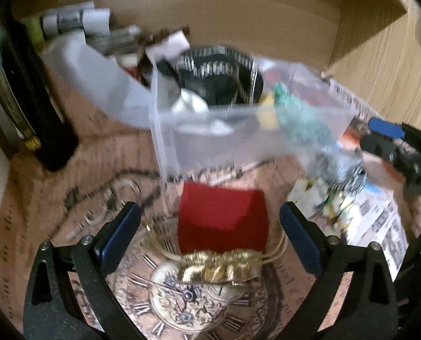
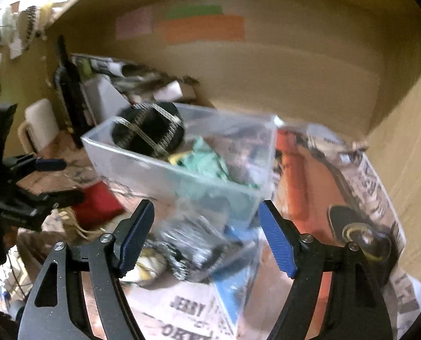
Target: Organize soft objects
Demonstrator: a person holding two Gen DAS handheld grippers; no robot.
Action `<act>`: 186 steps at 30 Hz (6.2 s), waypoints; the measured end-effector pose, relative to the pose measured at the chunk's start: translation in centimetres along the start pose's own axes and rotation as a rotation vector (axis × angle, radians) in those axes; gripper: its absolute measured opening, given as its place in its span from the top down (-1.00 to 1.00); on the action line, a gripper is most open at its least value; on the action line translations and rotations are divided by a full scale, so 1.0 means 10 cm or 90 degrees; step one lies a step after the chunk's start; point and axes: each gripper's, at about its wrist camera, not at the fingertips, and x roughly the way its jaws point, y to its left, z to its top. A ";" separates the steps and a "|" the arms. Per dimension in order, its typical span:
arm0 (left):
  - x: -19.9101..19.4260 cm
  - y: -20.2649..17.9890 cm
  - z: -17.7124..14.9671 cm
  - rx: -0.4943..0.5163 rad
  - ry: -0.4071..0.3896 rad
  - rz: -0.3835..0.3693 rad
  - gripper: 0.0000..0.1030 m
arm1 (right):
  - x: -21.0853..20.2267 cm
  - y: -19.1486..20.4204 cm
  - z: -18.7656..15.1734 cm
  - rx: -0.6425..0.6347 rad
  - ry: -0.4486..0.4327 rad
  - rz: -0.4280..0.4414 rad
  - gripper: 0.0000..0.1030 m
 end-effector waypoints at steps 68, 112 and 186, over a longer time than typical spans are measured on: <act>0.39 -0.38 1.26 0.042 -0.087 -0.048 0.36 | 0.57 -0.25 0.82 0.041 -0.059 0.000 0.60; -0.15 -0.39 0.16 0.069 -0.029 -0.057 -0.85 | -0.03 0.12 -0.13 0.009 0.000 0.043 -0.47; 0.04 0.18 0.80 -0.001 -0.111 0.051 0.56 | -0.15 0.10 -0.02 -0.027 -0.028 0.043 0.61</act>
